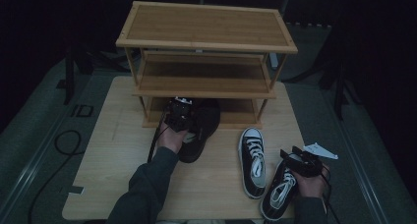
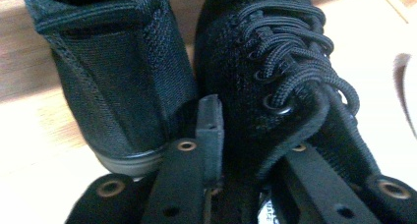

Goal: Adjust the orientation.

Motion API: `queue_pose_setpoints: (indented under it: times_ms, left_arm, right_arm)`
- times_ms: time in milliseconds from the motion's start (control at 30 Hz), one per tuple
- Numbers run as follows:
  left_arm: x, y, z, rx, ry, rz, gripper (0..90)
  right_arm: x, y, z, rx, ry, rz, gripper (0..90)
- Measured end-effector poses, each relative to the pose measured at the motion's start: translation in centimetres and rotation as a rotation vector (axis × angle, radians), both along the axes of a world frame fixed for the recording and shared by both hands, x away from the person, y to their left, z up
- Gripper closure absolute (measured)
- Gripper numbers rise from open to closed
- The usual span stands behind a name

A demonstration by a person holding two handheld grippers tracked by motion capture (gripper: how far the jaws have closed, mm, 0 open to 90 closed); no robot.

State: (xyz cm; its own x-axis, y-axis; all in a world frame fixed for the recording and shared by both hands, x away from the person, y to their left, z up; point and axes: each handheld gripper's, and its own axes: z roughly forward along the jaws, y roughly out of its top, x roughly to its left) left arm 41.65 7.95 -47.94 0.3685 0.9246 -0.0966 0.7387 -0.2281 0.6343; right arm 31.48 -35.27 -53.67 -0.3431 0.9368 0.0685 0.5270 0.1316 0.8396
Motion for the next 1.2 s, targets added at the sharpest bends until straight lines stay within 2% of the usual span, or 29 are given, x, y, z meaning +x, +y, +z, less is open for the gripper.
queue_pose_setpoints:
  times_ms: [67, 133, 167, 333, 467, 533, 633, 700, 733, 767, 833, 1033, 1100, 1167, 1200]
  left_arm:
    - [0.0, 0.2, 0.0, 0.011, -0.002, 0.004, 66.6]
    - [0.0, 0.4, 0.0, 0.011, -0.009, 0.004, 63.4]
    - [-0.2, 0.7, 0.1, -0.01, -0.007, 0.0, 62.8]
    - [-0.5, 1.0, 0.3, -0.019, -0.01, -0.015, 58.9]
    - [-1.2, 1.6, 0.9, -0.044, -0.017, -0.047, 57.8]
    - [-1.3, 1.7, 1.0, -0.042, -0.021, -0.06, 58.2]
    - [-2.2, 2.3, 1.8, -0.05, -0.045, -0.106, 64.9]
    - [-2.6, 2.6, 2.0, -0.075, -0.045, -0.146, 78.5]
    - [-2.6, 2.6, 2.0, -0.075, -0.045, -0.146, 84.5]
    - [-2.8, 2.7, 2.0, -0.073, -0.048, -0.151, 86.6]
    - [-3.0, 2.9, 2.0, -0.058, -0.052, -0.158, 87.0]
    - [-3.5, 3.0, 1.9, -0.088, -0.06, -0.153, 86.0]
    - [-3.7, 3.3, 2.3, -0.116, -0.07, -0.158, 80.7]
    - [-3.8, 3.5, 2.6, -0.126, -0.077, -0.162, 76.6]
    - [-4.1, 3.8, 3.0, -0.128, -0.096, -0.148, 76.5]
  right_arm:
    - [0.0, 0.0, 0.0, 0.0, 0.001, -0.001, 41.9]
    - [0.0, 0.0, 0.0, 0.0, -0.001, 0.0, 41.9]
    - [0.0, 0.0, 0.0, 0.0, 0.0, 0.0, 41.9]
    - [0.0, 0.0, 0.0, 0.001, 0.002, -0.001, 41.9]
    - [0.0, 0.0, 0.0, 0.001, 0.001, -0.001, 41.9]
    - [0.0, 0.0, 0.0, 0.001, 0.001, -0.001, 42.0]
    - [0.0, 0.0, 0.0, 0.001, 0.0, -0.001, 41.9]
    - [0.0, 0.0, 0.0, 0.001, 0.0, -0.001, 41.9]
    - [0.0, 0.0, 0.0, 0.001, 0.0, -0.001, 41.9]
    - [0.0, 0.0, 0.0, 0.001, 0.0, -0.001, 41.9]
    - [0.0, 0.0, 0.0, 0.001, 0.0, -0.001, 42.0]
    - [0.0, 0.0, 0.0, 0.002, 0.0, -0.001, 41.9]
    - [0.0, 0.0, 0.0, 0.002, 0.0, -0.001, 41.9]
    - [0.0, 0.0, 0.0, 0.001, -0.001, -0.001, 41.9]
    - [0.0, 0.0, 0.0, 0.001, -0.001, 0.0, 41.9]
